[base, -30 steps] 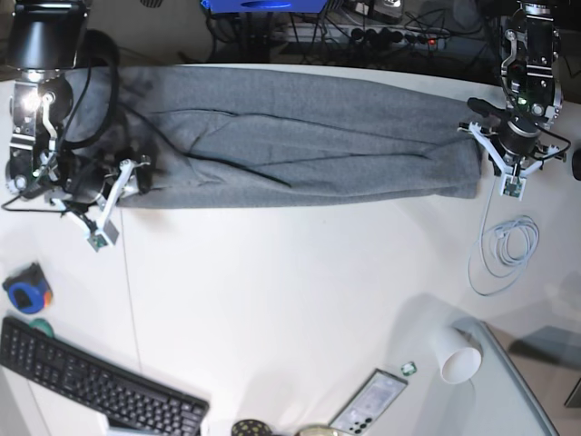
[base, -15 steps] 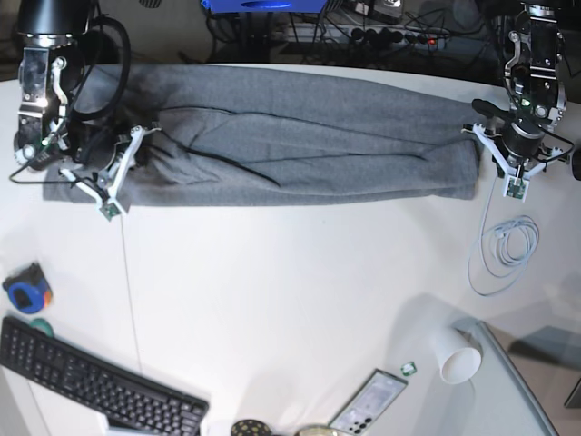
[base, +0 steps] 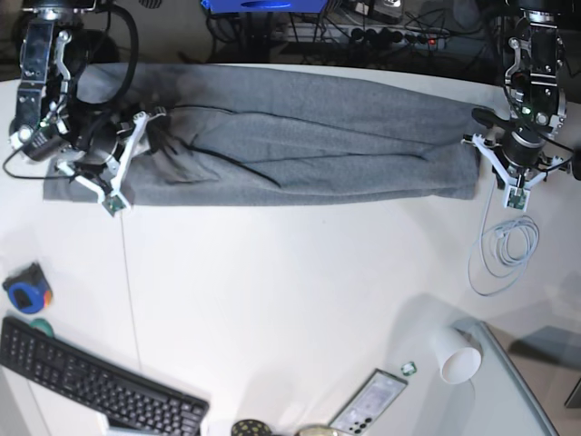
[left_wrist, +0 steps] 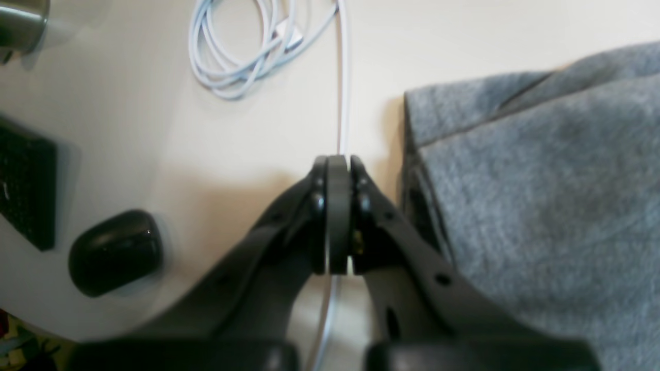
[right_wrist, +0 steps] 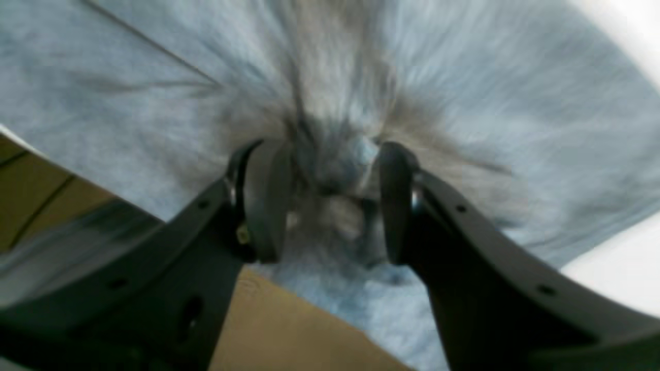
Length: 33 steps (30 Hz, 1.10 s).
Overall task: Layout the t-shirt on the table in an organized manner, then fold the t-shirt properly
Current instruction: 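Pull the strip ends apart with both grippers to straighten it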
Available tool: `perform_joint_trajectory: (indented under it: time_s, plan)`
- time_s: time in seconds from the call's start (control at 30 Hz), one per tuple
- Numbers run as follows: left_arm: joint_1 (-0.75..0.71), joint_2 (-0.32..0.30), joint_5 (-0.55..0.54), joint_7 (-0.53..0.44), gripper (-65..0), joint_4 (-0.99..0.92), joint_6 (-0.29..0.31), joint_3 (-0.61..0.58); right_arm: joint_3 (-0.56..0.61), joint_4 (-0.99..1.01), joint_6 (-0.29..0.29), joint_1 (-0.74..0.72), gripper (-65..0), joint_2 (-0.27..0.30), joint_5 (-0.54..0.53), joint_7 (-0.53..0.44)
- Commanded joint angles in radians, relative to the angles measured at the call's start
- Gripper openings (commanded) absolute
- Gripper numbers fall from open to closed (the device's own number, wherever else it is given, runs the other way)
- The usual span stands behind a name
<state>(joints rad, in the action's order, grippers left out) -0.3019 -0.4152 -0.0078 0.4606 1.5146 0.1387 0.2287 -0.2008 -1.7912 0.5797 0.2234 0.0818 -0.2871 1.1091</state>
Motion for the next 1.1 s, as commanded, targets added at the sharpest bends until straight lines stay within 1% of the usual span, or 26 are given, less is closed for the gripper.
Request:
perform_joint_trajectory:
  time_s: [0.0, 0.07, 0.13, 0.17, 0.2, 0.3, 0.33, 0.4, 0.53, 0.6, 0.67, 0.77, 0.83, 0.9, 0.93, 1.07]
  plan:
    - [0.008, -0.003, -0.001, -0.016, -65.0, 0.027, -0.009, 0.008, -0.004, -0.051, 0.001, -0.006, -37.8, 0.006, -0.014, -0.016]
    - [0.010, 0.019, -0.001, -0.016, -65.0, 0.037, -0.009, 0.010, -0.022, -0.068, 0.001, -0.012, -38.0, 0.006, -0.011, -0.042]
    - [0.007, 0.045, -0.002, -0.013, -65.0, 0.063, -0.009, 0.010, -0.072, 0.006, 0.001, -0.043, -38.4, 0.006, -0.008, -0.125]
    - [0.004, 0.068, -0.002, -0.012, -65.0, 0.082, -0.009, 0.010, -0.091, 0.067, 0.001, -0.057, -40.5, 0.013, -0.008, -0.168]
    - [0.000, 0.086, -0.002, -0.010, -65.0, 0.097, -0.009, 0.010, -0.114, 0.132, 0.001, -0.071, -44.9, 0.016, -0.008, -0.203]
    - [0.002, 0.120, 0.001, -0.010, -65.0, 0.094, -0.009, 0.007, -0.151, 0.294, 0.001, -0.111, -64.5, 0.059, -0.008, -0.272]
    - [0.004, 0.121, 0.001, -0.013, -65.0, 0.074, -0.009, 0.005, -0.153, 0.340, 0.001, -0.123, -65.0, 0.072, -0.008, -0.287]
    - [0.008, 0.117, 0.001, -0.016, -65.0, 0.030, -0.009, -0.001, -0.157, 0.439, 0.001, -0.147, -62.6, 0.094, -0.008, -0.332]
    - [0.008, 0.112, 0.012, -0.016, -65.0, -0.009, -0.007, 0.005, -0.153, 0.589, 0.000, -0.186, -62.4, 0.148, -0.008, -0.429]
    - [0.010, 0.089, 0.012, -0.016, -65.0, -0.032, -0.007, 0.004, -0.148, 0.649, 0.000, -0.204, -62.4, 0.169, -0.008, -0.453]
    - [0.039, 0.074, 0.007, -0.018, -65.0, -0.084, -0.007, -0.002, -0.148, 0.709, 0.000, -0.226, -62.4, 0.180, -0.007, -0.473]
    - [0.102, 0.074, 0.012, -0.018, -65.0, -0.184, -0.007, -0.001, -0.147, 0.795, 0.000, -0.264, -62.4, 0.197, -0.007, -0.505]
    - [0.134, 0.074, 0.012, -0.018, -65.0, -0.216, -0.007, -0.002, -0.139, 0.848, 0.000, -0.287, -62.4, 0.206, -0.007, -0.530]
    - [0.158, 0.074, 0.012, -0.018, -65.0, -0.230, -0.007, -0.004, -0.111, 0.888, 0.000, -0.310, -62.4, 0.209, -0.007, -0.550]
    - [0.174, 0.074, 0.012, -0.018, -65.0, -0.231, -0.007, -0.004, -0.099, 0.894, 0.000, -0.315, -62.4, 0.220, -0.007, -0.553]
    - [0.200, 0.075, 0.001, -0.007, -65.0, -0.185, -0.007, -0.004, -0.084, 0.859, 0.000, -0.315, -62.4, 0.223, -0.010, -0.553]
